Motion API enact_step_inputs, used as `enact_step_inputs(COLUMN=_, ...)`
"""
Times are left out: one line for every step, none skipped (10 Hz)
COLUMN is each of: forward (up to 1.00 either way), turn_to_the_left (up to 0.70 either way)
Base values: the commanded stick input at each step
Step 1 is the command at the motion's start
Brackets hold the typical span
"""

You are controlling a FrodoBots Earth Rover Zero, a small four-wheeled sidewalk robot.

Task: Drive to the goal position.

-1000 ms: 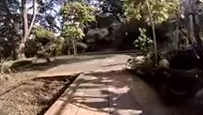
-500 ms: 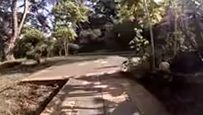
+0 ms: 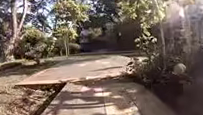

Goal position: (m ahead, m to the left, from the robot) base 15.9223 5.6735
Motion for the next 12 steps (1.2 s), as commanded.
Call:
enact_step_inputs(forward=0.5, turn_to_the_left=0.0)
enact_step_inputs(forward=0.5, turn_to_the_left=0.0)
enact_step_inputs(forward=0.5, turn_to_the_left=0.0)
enact_step_inputs(forward=0.5, turn_to_the_left=0.0)
enact_step_inputs(forward=0.5, turn_to_the_left=0.0)
enact_step_inputs(forward=0.5, turn_to_the_left=0.0)
enact_step_inputs(forward=0.5, turn_to_the_left=0.0)
enact_step_inputs(forward=0.5, turn_to_the_left=0.0)
enact_step_inputs(forward=0.5, turn_to_the_left=0.0)
enact_step_inputs(forward=0.5, turn_to_the_left=0.0)
enact_step_inputs(forward=0.5, turn_to_the_left=0.0)
enact_step_inputs(forward=0.5, turn_to_the_left=0.0)
